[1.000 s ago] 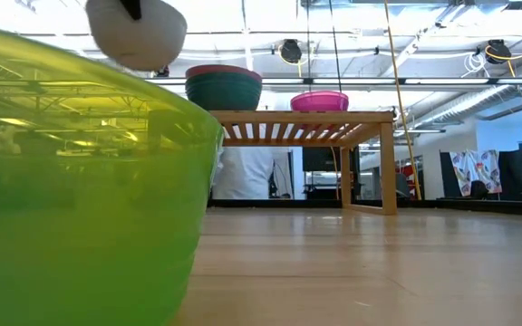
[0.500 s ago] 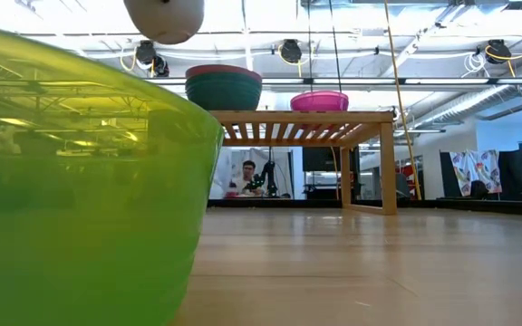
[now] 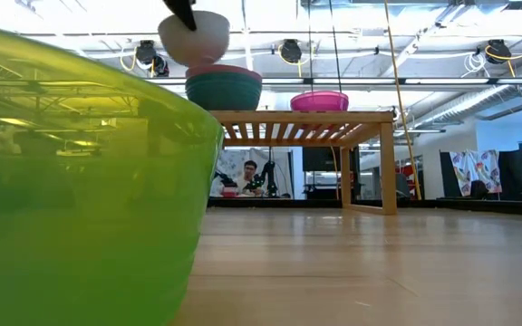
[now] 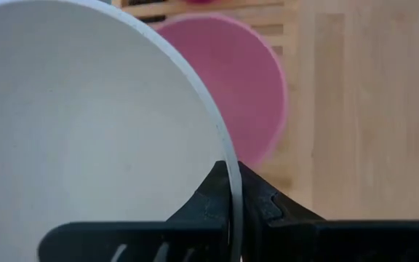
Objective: Place and stack bowls onto a shelf
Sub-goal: Stack the white bowl on top of the pink bowl on the shelf
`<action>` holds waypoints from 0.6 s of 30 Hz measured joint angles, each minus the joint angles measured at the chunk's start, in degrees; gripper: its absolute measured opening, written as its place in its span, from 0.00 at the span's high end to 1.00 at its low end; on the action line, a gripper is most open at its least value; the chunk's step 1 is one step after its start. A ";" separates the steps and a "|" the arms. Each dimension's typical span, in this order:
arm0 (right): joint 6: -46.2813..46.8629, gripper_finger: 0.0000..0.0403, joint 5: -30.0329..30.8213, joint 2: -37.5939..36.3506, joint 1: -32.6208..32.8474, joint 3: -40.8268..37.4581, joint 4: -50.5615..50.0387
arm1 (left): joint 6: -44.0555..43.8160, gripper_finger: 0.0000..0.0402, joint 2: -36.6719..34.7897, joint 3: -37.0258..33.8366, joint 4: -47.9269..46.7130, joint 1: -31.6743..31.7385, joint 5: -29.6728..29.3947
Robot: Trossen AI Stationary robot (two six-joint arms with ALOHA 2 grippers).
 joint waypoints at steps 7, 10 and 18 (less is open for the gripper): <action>-0.52 0.75 0.19 0.88 0.01 0.00 0.00 | 3.98 0.99 5.40 4.23 1.83 0.56 4.88; -0.58 0.75 0.21 1.21 0.00 0.00 0.00 | 4.05 0.99 7.42 4.75 1.89 0.59 7.89; -2.45 0.75 0.37 1.52 0.00 0.02 -0.02 | 4.04 0.99 9.91 4.77 -1.16 -0.86 9.44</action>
